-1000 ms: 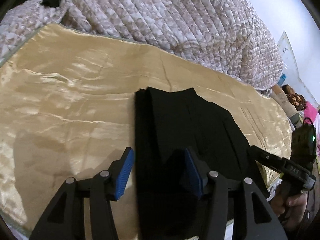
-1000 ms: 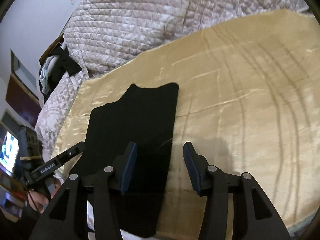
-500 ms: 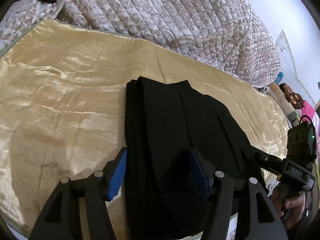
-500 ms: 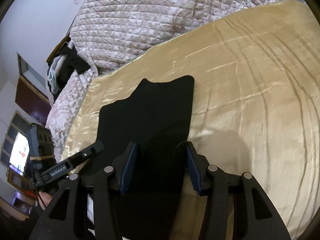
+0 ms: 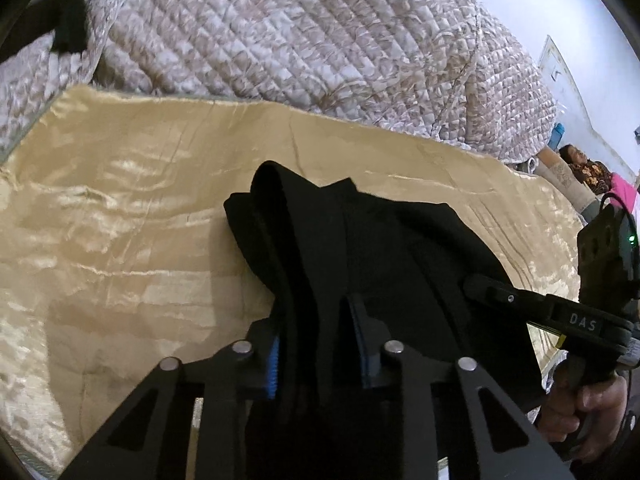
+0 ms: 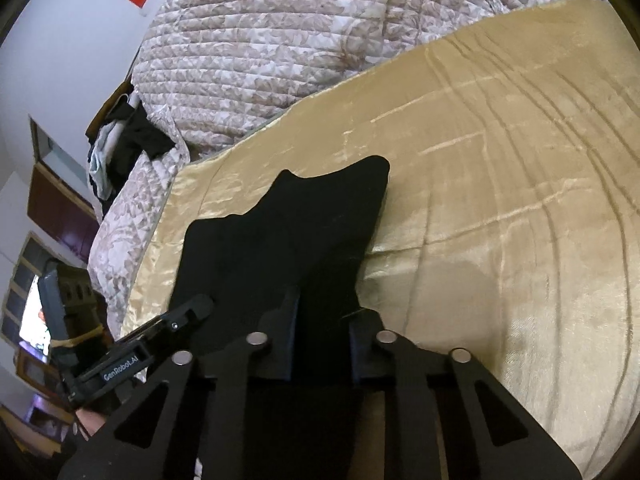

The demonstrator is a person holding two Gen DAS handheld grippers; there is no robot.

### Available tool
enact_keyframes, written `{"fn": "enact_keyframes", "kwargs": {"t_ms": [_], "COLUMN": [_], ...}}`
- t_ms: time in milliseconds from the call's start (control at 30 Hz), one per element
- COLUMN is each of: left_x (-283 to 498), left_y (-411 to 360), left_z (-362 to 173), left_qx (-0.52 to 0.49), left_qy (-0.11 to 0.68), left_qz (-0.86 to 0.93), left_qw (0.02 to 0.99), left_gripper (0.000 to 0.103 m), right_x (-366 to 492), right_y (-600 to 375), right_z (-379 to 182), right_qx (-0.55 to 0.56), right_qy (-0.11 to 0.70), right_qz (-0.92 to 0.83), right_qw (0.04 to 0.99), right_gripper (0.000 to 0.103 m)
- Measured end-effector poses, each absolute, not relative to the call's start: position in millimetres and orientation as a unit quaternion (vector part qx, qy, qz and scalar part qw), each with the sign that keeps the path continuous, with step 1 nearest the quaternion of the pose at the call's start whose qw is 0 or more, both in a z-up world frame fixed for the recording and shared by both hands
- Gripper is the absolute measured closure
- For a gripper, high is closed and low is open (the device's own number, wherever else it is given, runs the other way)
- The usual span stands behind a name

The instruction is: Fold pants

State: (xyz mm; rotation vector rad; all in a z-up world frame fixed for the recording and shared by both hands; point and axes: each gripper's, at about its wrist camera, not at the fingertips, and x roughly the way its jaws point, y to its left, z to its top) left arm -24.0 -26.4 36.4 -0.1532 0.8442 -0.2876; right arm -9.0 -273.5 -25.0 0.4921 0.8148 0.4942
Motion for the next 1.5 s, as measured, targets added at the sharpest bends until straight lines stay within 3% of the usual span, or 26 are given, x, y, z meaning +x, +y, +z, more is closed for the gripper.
{"fn": "enact_keyframes", "kwargs": {"t_ms": [267, 533, 800, 867, 900, 1000, 1100, 1333, 1500], "left_x": [-18.1, 36.1, 94.2, 103.9, 107.3, 103.5, 89.5, 32.4, 17.5], "left_y": [-26.2, -2.9, 24.5, 28.6, 32.0, 46.5, 53.4, 31.6, 6.4], "left_z": [66.9, 85.8, 52.2, 36.8, 28.8, 23.8, 39.6, 70.0, 37.0], "left_qx": [-0.057, -0.053, -0.075, -0.074, -0.076, -0.109, -0.089, -0.076, -0.03], "left_qy": [0.391, 0.384, 0.402, 0.416, 0.425, 0.432, 0.411, 0.359, 0.397], "left_qz": [-0.139, -0.147, -0.126, -0.124, -0.115, -0.108, -0.066, -0.098, -0.104], "left_qw": [0.908, 0.91, 0.904, 0.898, 0.895, 0.888, 0.905, 0.925, 0.911], "left_gripper": [0.077, 0.077, 0.076, 0.073, 0.065, 0.059, 0.063, 0.063, 0.063], "right_x": [-15.9, 26.1, 98.6, 113.6, 119.3, 133.7, 127.1, 69.2, 37.4], "right_y": [-260.0, -246.3, -225.4, -221.4, -220.0, -221.2, -232.3, -227.8, -196.4], "right_z": [8.7, 36.2, 25.5, 16.2, 11.1, -11.7, -10.0, 29.2, 16.7], "right_qx": [0.227, 0.217, 0.202, 0.195, 0.19, 0.176, 0.181, 0.105, 0.029], "right_qy": [0.367, 0.362, 0.38, 0.385, 0.388, 0.42, 0.42, 0.366, 0.369], "right_qz": [0.254, 0.27, 0.279, 0.278, 0.278, 0.255, 0.235, 0.212, 0.228], "right_qw": [0.865, 0.865, 0.858, 0.858, 0.858, 0.853, 0.858, 0.9, 0.901], "right_gripper": [0.087, 0.087, 0.086, 0.086, 0.086, 0.081, 0.075, 0.075, 0.08]}}
